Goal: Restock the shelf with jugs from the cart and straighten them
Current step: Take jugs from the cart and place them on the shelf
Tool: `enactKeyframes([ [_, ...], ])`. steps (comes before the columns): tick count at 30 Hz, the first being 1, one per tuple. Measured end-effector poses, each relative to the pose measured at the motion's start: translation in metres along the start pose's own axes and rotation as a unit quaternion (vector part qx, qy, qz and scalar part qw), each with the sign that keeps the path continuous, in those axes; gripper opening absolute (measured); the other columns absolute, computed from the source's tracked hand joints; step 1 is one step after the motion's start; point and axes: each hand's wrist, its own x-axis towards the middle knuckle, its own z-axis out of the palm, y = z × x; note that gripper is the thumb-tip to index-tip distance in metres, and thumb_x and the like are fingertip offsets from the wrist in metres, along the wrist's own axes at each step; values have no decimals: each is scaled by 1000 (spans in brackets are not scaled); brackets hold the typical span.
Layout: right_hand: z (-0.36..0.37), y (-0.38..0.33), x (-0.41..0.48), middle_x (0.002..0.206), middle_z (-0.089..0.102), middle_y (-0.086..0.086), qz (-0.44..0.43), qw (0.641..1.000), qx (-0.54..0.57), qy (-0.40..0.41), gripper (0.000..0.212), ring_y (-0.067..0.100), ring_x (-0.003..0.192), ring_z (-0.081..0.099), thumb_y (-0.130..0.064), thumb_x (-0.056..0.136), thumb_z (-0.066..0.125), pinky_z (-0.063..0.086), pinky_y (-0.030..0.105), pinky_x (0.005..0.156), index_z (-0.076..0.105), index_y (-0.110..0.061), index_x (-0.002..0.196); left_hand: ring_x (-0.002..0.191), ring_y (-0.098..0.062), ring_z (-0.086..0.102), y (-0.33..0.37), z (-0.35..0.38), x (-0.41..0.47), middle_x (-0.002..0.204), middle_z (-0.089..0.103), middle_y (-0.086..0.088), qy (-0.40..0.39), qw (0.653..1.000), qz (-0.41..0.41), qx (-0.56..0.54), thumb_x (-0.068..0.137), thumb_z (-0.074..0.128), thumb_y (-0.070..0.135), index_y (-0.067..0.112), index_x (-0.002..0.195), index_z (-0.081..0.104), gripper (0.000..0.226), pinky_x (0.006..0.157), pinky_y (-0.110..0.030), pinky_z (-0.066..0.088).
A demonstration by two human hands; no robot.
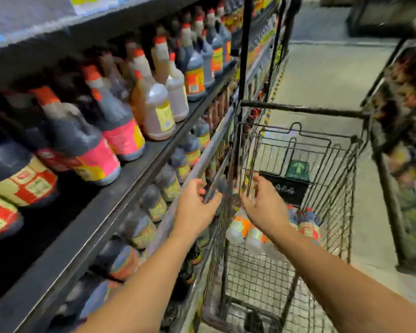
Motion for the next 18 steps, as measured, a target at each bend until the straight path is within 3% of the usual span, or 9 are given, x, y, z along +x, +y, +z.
enactKeyframes([
  [2, 0, 49, 3, 125, 54, 9, 56, 998, -28, -23, 50, 29, 111, 56, -45, 90, 55, 47, 39, 79, 40, -22, 132, 73, 0, 53, -2, 40, 12, 89, 54, 10, -40, 999, -14, 8, 84, 73, 36, 33, 100, 46, 32, 64, -18, 41],
  [4, 2, 94, 7, 136, 48, 12, 126, 989, -59, -52, 62, 31, 121, 50, -43, 92, 55, 46, 41, 89, 34, -15, 143, 83, -11, 55, -5, 80, 25, 95, 55, 6, -78, 996, -36, 20, 84, 73, 38, 25, 113, 50, 39, 72, -26, 45],
  [6, 6, 135, 12, 135, 49, 14, 169, 980, -71, -76, 61, 32, 121, 49, -39, 91, 56, 44, 39, 91, 37, -11, 142, 87, -16, 55, -9, 119, 39, 98, 54, 3, -111, 991, -54, 42, 86, 72, 38, 18, 122, 50, 47, 74, -29, 45],
  [8, 11, 173, 16, 131, 51, 14, 198, 972, -77, -98, 54, 32, 116, 52, -37, 90, 57, 44, 39, 89, 43, -9, 134, 85, -16, 56, -15, 157, 51, 94, 53, 4, -143, 986, -70, 45, 87, 72, 34, 14, 123, 51, 46, 70, -25, 41],
  [12, 23, 241, 22, 130, 50, 19, 279, 948, -79, -133, 59, 37, 116, 52, -37, 87, 61, 45, 42, 92, 39, -8, 133, 88, -20, 57, -40, 232, 72, 89, 53, 8, -193, 974, -100, 63, 86, 74, 32, 16, 122, 51, 46, 57, -11, 34],
  [16, 45, 292, 35, 135, 44, 23, 365, 915, -57, -165, 76, 41, 118, 50, -41, 86, 62, 45, 45, 94, 25, -9, 144, 103, -20, 57, -72, 298, 85, 117, 56, -1, -259, 953, -141, 69, 84, 72, 45, 19, 132, 46, 60, 80, -31, 48],
  [18, 57, 312, 42, 141, 40, 20, 385, 905, -44, -177, 82, 40, 123, 46, -42, 83, 64, 43, 47, 100, 21, -13, 148, 117, -24, 55, -90, 328, 86, 131, 53, -5, -291, 940, -163, 66, 83, 73, 46, 18, 137, 42, 68, 96, -38, 47],
])
